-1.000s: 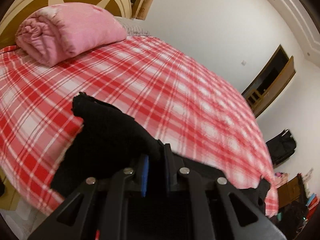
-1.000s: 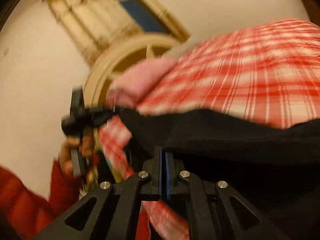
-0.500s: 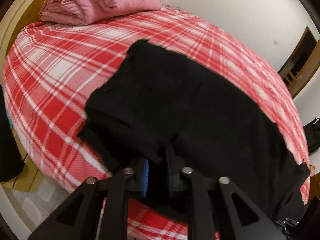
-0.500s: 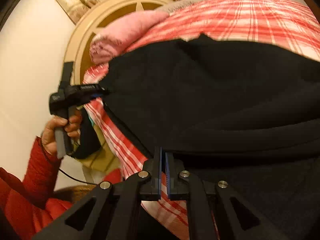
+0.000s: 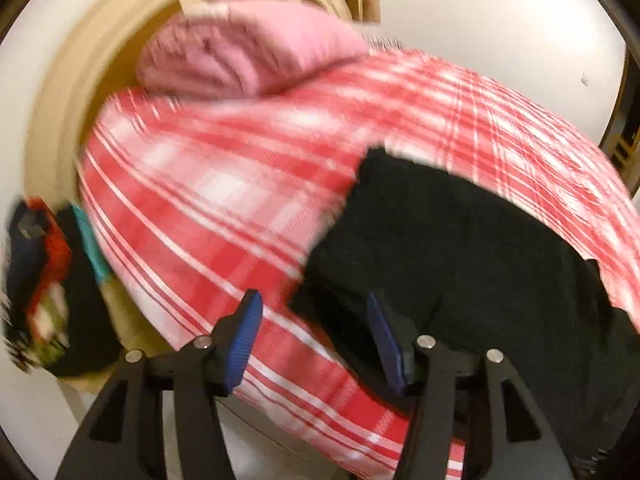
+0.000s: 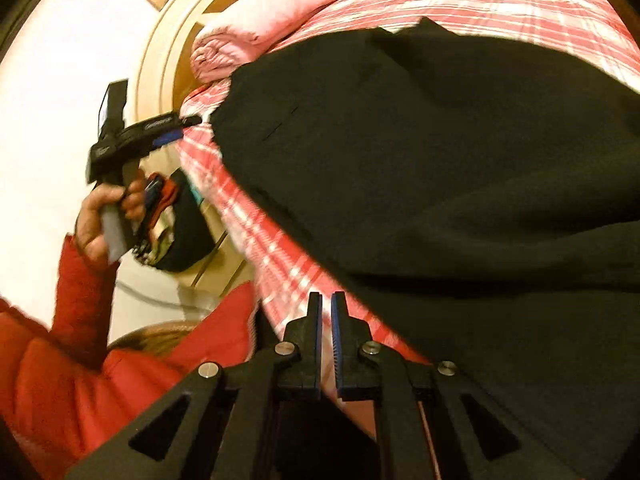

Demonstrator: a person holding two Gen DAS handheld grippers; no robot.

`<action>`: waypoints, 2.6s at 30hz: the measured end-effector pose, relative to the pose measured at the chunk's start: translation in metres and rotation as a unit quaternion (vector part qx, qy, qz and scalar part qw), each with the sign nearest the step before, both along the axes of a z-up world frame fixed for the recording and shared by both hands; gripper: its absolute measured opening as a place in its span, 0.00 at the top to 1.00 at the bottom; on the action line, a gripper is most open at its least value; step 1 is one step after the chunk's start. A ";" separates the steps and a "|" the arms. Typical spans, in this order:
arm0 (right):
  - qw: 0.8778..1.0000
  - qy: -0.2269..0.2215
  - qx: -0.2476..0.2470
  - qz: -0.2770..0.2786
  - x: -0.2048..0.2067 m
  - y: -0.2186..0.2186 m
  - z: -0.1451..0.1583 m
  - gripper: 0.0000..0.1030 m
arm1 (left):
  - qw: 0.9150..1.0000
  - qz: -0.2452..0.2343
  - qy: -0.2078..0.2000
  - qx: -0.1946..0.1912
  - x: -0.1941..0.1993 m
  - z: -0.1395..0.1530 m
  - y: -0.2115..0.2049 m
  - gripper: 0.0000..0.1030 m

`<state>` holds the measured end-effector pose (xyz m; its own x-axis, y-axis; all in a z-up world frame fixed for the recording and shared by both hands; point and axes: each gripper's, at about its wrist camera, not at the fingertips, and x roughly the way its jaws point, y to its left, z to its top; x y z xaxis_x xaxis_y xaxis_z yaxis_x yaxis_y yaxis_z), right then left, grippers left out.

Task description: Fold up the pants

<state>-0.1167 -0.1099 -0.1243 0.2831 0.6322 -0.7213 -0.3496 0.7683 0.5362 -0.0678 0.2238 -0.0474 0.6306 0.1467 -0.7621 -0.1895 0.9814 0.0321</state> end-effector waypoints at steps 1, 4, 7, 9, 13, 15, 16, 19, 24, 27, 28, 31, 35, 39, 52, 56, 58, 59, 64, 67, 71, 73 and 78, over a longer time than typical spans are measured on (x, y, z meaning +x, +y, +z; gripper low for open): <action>1.000 -0.008 0.010 0.002 -0.001 -0.005 0.009 0.95 | 1.000 0.006 -0.007 0.019 0.000 0.005 0.000 0.44; 0.997 -0.049 0.061 -0.014 0.009 -0.028 0.040 0.77 | 0.999 0.006 -0.041 0.036 -0.001 0.017 -0.007 0.43; 0.990 -0.096 0.079 -0.068 0.040 -0.050 0.063 0.16 | 0.999 -0.028 -0.044 0.010 0.012 0.015 -0.029 0.43; 0.982 -0.131 0.088 -0.103 0.065 -0.061 0.071 0.16 | 0.998 -0.054 -0.045 0.002 0.020 0.009 -0.054 0.43; 0.982 -0.122 0.087 -0.118 0.129 -0.061 0.066 0.16 | 0.994 -0.087 -0.063 0.011 0.034 0.003 -0.096 0.43; 0.985 -0.114 0.063 -0.110 0.151 -0.051 0.057 0.16 | 0.994 -0.079 -0.065 0.045 0.037 -0.005 -0.110 0.43; 0.987 -0.107 0.046 -0.108 0.163 -0.046 0.048 0.16 | 0.994 -0.077 -0.065 0.047 0.037 -0.009 -0.111 0.43; 0.993 -0.071 0.037 -0.086 0.178 -0.036 0.025 0.16 | 0.996 -0.072 -0.043 0.036 0.034 -0.032 -0.107 0.43; 0.999 -0.050 0.011 -0.016 0.164 -0.006 0.013 0.16 | 0.995 -0.066 -0.060 0.034 0.007 -0.054 -0.102 0.34; 0.999 -0.035 0.024 0.023 0.161 0.003 0.014 0.16 | 0.995 -0.064 -0.063 0.033 0.002 -0.054 -0.100 0.29; 0.999 -0.042 0.012 0.015 0.162 0.003 0.016 0.16 | 0.996 -0.061 -0.063 0.033 0.003 -0.054 -0.099 0.27; 0.999 -0.031 0.037 -0.025 0.184 0.000 0.009 0.16 | 0.996 -0.050 -0.064 0.034 0.007 -0.056 -0.098 0.19; 0.988 0.018 0.142 -0.056 0.210 -0.005 -0.005 0.15 | 0.996 -0.052 -0.061 0.031 0.009 -0.058 -0.096 0.19; 0.972 0.008 0.207 -0.108 0.232 -0.033 0.001 0.16 | 0.996 -0.052 -0.063 0.034 0.009 -0.059 -0.096 0.15; 0.855 -0.064 -0.146 -0.494 0.112 -0.283 0.077 0.16 | 0.996 -0.071 -0.044 0.021 0.011 -0.052 -0.092 0.14; 0.800 0.016 -0.252 -0.545 0.081 -0.344 0.054 0.19 | 0.992 -0.109 -0.055 0.013 0.007 -0.036 -0.110 0.14; 0.782 0.045 -0.293 -0.548 0.077 -0.360 0.038 0.23 | 0.989 -0.130 -0.064 0.009 0.005 -0.027 -0.127 0.14; 0.779 0.066 -0.301 -0.546 0.073 -0.369 0.028 0.26 | 0.987 -0.144 -0.071 0.006 0.004 -0.021 -0.138 0.14; 0.787 0.077 -0.280 -0.544 0.059 -0.380 0.015 0.71 | 0.980 -0.178 -0.086 0.008 -0.003 -0.006 -0.170 0.14; 0.804 0.077 -0.230 -0.543 0.048 -0.389 0.023 0.95 | 0.978 -0.193 -0.083 0.005 -0.006 0.000 -0.183 0.14; 0.817 0.029 -0.120 -0.564 0.000 -0.390 0.050 0.96 | 0.972 -0.218 -0.088 -0.014 -0.011 0.011 -0.199 0.14; 0.816 -0.008 -0.090 -0.571 -0.034 -0.387 0.069 0.96 | 0.965 -0.242 -0.100 -0.021 -0.018 0.020 -0.213 0.14; 0.790 -0.071 -0.009 -0.609 -0.146 -0.375 0.101 0.96 | 0.943 -0.310 -0.113 -0.041 -0.033 0.034 -0.254 0.14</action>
<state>-0.2623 -0.4848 -0.0234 0.7522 -0.1814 -0.6335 0.5989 0.5892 0.5424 -0.1009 -0.0299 -0.0132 0.7234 -0.3562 -0.5914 0.4281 0.9035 -0.0205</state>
